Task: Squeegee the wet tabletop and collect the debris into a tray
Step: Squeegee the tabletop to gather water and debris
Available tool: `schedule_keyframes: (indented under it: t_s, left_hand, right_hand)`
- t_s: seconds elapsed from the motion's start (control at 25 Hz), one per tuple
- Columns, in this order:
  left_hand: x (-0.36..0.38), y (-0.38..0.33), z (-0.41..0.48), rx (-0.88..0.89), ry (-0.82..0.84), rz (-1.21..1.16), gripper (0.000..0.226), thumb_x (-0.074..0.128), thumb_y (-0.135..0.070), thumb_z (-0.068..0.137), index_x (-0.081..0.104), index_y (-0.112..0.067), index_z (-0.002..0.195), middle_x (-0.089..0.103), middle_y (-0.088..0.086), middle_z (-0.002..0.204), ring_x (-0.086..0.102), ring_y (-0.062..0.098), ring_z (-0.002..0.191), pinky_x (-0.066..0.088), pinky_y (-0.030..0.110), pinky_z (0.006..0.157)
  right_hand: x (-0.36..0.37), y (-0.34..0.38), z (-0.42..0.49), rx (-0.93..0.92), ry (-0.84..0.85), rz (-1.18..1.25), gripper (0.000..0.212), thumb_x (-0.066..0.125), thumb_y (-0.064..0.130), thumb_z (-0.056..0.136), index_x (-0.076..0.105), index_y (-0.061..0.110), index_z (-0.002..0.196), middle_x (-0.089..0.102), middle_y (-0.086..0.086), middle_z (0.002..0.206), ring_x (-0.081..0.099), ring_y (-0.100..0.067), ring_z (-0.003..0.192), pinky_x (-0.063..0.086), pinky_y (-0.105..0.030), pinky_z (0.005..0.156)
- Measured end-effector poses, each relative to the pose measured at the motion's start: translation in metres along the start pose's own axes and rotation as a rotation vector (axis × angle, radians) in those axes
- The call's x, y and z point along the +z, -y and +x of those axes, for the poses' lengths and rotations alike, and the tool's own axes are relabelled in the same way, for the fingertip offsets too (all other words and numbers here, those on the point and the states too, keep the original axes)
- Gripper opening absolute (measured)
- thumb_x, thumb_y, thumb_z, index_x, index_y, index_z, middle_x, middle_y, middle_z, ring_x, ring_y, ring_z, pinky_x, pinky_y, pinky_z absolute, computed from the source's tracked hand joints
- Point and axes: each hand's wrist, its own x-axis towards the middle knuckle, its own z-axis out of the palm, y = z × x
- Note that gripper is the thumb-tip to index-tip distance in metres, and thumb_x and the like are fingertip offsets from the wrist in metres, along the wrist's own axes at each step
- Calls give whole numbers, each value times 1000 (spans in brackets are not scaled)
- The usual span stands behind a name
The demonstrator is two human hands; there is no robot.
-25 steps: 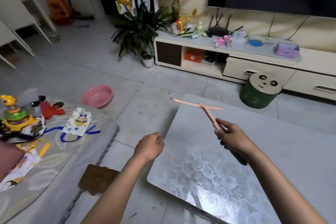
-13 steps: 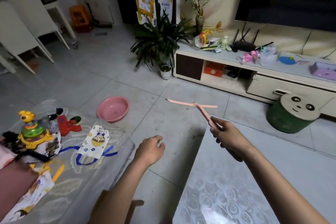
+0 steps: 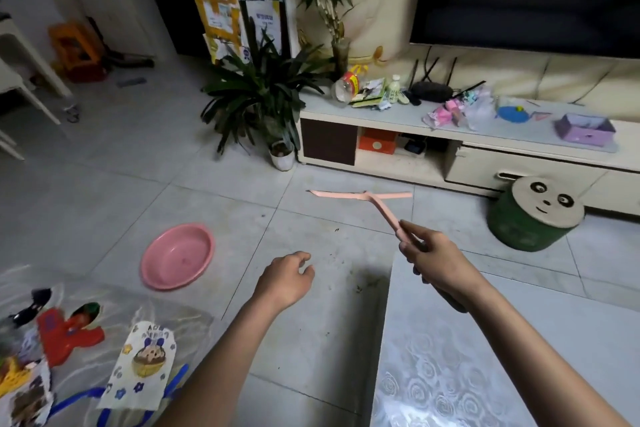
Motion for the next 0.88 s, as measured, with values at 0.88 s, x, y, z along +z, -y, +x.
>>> schedule_keyframes:
  t_s: [0.88]
  left_hand:
    - [-43,-181,425,381,316,72,37,53,-29,93,57,-22,129,62,-1,127,57,17,117,42,27,102]
  right_hand:
    - [-70,21,286,309,-493,270,39,53,25,96,52,28,134,52,11,65,41,-13,56,36,-20,43]
